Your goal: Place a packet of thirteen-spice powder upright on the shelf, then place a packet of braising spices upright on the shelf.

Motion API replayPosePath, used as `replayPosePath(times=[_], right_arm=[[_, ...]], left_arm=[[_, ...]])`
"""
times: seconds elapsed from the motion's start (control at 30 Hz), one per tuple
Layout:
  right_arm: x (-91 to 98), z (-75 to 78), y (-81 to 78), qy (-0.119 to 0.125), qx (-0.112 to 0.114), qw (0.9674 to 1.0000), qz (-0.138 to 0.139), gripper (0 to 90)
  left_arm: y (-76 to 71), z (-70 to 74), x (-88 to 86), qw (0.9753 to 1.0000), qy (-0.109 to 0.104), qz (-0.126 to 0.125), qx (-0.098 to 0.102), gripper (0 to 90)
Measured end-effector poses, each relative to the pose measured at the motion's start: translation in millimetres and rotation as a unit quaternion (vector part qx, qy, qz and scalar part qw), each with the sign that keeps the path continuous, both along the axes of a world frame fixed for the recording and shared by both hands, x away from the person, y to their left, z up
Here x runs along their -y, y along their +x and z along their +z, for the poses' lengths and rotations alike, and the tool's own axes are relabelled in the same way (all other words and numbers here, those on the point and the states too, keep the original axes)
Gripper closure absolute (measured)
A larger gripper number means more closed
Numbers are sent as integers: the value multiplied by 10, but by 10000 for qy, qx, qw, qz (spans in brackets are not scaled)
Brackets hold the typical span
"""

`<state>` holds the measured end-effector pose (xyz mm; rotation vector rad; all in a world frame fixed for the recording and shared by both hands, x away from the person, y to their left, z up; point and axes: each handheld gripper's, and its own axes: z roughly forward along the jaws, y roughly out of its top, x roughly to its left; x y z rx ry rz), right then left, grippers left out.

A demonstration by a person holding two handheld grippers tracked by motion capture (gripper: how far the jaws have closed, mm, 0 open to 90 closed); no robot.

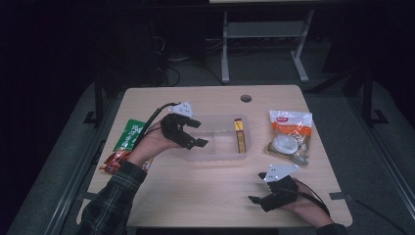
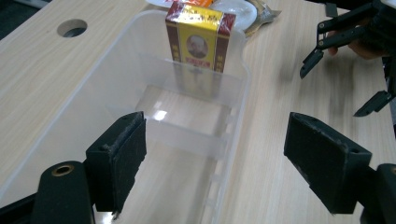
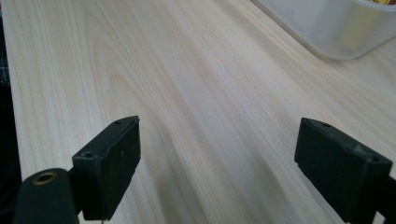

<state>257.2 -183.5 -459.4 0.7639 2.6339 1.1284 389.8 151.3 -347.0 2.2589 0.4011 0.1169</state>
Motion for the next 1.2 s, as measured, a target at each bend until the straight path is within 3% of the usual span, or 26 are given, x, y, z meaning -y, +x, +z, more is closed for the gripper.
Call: replayPosePath(times=[0.37,0.63,0.83,0.97,1.0,1.03,1.1,1.2], right_arm=[[-2,-2,-8,-20,1,10000,12,141],[18,-7,-6,-3,-11,10000,-52,141],[26,-5,-17,-13,-3,10000,-91,141],[14,-2,-27,-16,13,10000,-79,141],[11,-4,-32,-37,19,10000,-74,141],[11,-4,-32,-37,19,10000,-74,141],[11,-2,-34,-44,23,10000,-83,141],[20,-5,-22,-31,33,9999,-107,141]], left_arm=[[-232,-141,-415,9990,49,435,113,206],[-353,-307,-783,9955,79,928,145,206],[-448,-439,-1081,9894,-45,1441,190,206],[-486,-559,-1285,9845,57,1743,170,208],[-493,-621,-1369,9822,58,1877,93,208],[-493,-621,-1369,9822,58,1877,93,210],[-491,-673,-1455,9793,244,2003,132,210],[-472,-734,-1599,9747,254,2218,114,218]])
